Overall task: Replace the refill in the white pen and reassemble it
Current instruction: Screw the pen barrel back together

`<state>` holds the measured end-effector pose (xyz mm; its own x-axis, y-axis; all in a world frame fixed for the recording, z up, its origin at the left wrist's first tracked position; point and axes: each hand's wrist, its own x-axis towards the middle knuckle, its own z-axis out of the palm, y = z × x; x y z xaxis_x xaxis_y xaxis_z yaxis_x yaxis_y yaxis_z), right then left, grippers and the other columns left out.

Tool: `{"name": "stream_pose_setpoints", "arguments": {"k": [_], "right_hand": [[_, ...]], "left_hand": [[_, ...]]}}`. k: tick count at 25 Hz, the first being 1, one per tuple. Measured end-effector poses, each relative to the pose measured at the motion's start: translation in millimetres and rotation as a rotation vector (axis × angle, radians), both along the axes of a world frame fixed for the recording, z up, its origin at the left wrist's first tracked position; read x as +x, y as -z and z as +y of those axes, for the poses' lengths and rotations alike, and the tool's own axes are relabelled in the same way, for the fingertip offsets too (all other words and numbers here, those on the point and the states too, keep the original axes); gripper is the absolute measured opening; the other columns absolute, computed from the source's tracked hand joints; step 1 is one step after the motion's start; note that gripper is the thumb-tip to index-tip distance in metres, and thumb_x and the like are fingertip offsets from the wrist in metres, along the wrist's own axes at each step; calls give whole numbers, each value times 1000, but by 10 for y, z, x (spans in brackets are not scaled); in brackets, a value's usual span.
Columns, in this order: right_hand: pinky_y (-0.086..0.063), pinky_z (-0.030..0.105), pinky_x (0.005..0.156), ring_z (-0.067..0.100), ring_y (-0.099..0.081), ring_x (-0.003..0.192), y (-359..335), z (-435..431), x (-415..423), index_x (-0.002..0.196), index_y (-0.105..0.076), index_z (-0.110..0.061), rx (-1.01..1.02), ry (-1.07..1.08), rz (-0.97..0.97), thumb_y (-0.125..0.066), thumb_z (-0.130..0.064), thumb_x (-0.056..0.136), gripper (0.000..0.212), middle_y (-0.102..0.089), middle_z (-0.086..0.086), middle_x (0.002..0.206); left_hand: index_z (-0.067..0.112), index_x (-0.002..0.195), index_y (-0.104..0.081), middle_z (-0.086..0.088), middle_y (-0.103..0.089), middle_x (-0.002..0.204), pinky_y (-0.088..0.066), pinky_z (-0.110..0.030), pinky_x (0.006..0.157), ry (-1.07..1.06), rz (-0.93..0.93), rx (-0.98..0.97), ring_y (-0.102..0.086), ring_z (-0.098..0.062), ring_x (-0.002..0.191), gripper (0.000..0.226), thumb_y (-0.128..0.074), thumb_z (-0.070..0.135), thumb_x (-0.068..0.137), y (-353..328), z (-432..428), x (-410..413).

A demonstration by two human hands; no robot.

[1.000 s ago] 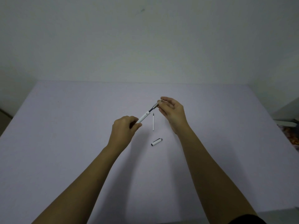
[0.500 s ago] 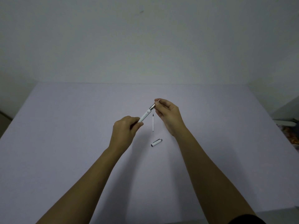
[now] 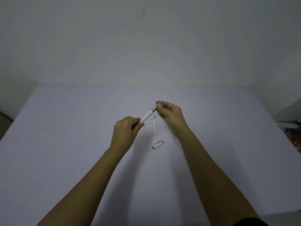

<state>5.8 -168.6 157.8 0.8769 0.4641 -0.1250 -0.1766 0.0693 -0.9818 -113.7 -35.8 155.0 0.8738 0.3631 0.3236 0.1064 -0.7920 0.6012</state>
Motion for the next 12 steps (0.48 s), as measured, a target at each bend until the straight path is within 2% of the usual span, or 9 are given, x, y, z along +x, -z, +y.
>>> {"name": "stream_pose_setpoints", "arguments": {"k": [5,10,12], "right_hand": [[-51,14,78,3,-65,94,-12,29,-34,94,-66,-24,27,-12,12,-58,-15,91,13,-71,-9,94],[-51,12,78,-1,-66,93,-79,49,-47,101,-65,-23,65,-41,52,-58,-16,91,15,-69,-6,96],[-50,12,76,-1,-64,89,-115,62,-56,97,-67,-24,31,-54,48,-59,-18,90,12,-69,-8,90]], "left_hand": [[6,85,-72,-14,-64,63,-41,-35,54,-2,-29,-7,-53,-26,57,10,-67,15,83,-12,9,-7],[5,82,-71,-14,-62,60,-42,-36,52,0,-52,-14,-52,-26,54,11,-67,15,83,-14,-29,-13],[5,83,-71,-13,-63,60,-42,-35,51,-9,-63,-25,-52,-25,54,11,-68,15,83,-4,-55,-27]]}}
